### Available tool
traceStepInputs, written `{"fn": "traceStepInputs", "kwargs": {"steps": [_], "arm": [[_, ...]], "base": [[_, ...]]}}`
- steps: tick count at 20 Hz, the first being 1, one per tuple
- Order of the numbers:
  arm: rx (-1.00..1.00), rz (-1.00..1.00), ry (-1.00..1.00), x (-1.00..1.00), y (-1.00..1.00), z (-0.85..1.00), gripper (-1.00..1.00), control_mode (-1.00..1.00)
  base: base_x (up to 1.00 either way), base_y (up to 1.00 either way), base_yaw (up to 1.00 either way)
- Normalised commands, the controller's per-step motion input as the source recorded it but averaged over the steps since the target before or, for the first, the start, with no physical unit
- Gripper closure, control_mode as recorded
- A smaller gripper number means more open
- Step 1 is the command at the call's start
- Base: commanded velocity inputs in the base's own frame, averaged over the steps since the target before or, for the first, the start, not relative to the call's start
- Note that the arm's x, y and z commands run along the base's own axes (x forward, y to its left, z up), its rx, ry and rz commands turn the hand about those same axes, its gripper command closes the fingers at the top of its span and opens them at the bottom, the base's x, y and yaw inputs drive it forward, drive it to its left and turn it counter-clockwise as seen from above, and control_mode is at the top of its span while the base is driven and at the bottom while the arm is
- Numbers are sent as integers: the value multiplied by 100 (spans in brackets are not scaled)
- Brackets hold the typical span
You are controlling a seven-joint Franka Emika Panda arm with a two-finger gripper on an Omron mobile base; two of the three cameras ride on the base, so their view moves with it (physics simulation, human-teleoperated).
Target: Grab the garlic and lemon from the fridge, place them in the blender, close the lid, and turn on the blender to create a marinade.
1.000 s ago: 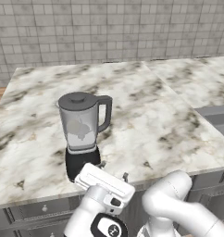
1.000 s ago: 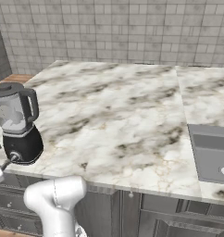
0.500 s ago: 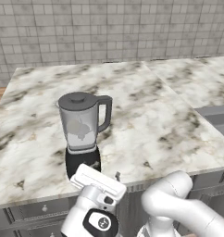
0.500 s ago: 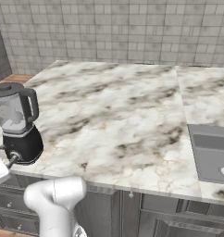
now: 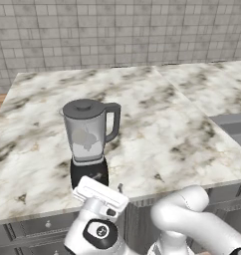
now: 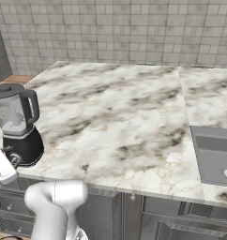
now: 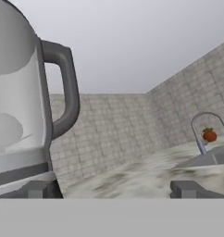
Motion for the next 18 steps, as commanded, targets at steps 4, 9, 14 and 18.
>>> {"fn": "traceStepInputs", "kwargs": {"steps": [4, 9, 14, 18], "arm": [[0, 0, -2, 37, 28, -29, -100, -100], [0, 0, 0, 38, 33, -35, -100, -100], [0, 0, 0, 38, 25, -42, -100, -100], [0, 0, -8, 37, 2, -30, -100, -100]], "base": [[0, 0, 0], [0, 0, 0], [0, 0, 0], [0, 0, 0]]}}
